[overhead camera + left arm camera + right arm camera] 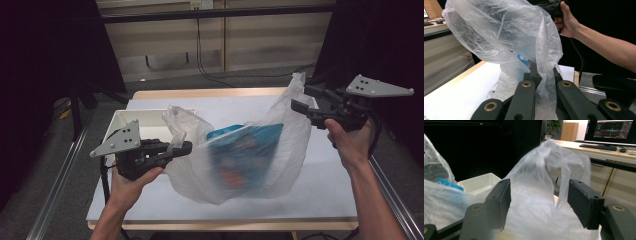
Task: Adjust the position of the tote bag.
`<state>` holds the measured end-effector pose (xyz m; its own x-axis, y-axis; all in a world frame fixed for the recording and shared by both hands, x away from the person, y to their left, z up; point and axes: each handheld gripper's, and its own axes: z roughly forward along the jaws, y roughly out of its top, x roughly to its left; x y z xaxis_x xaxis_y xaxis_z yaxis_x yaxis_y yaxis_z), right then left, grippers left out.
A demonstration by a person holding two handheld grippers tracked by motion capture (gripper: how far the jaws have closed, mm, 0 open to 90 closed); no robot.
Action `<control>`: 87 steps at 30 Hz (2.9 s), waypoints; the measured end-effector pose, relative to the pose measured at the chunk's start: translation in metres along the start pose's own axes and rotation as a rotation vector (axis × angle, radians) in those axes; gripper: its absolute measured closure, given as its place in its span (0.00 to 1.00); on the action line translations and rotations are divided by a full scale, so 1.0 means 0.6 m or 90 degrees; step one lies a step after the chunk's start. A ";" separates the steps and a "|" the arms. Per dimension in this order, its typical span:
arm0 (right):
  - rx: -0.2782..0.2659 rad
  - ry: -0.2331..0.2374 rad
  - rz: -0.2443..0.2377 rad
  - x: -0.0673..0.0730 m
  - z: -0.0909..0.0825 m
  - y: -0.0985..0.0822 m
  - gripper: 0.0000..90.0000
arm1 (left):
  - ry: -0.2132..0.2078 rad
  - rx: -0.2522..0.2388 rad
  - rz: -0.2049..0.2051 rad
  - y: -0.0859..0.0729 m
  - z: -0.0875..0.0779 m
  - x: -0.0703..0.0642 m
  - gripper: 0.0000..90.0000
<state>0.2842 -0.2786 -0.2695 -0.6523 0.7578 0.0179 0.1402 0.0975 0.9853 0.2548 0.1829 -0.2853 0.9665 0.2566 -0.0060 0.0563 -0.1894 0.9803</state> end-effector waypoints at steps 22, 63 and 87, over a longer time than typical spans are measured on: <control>-0.013 0.083 -0.002 0.025 0.022 0.026 1.00 | 0.042 -0.006 -0.019 0.004 -0.010 0.031 0.98; 0.012 0.034 -0.009 0.067 -0.128 -0.041 1.00 | 0.035 0.037 -0.007 -0.009 -0.003 0.000 1.00; 0.109 0.001 0.060 0.044 -0.094 -0.143 1.00 | 0.006 0.120 -0.013 -0.077 0.023 -0.002 0.99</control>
<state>0.2131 -0.3032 -0.3441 -0.6312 0.7679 0.1086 0.3250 0.1348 0.9361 0.2545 0.1782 -0.3334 0.9623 0.2711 -0.0231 0.1229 -0.3576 0.9258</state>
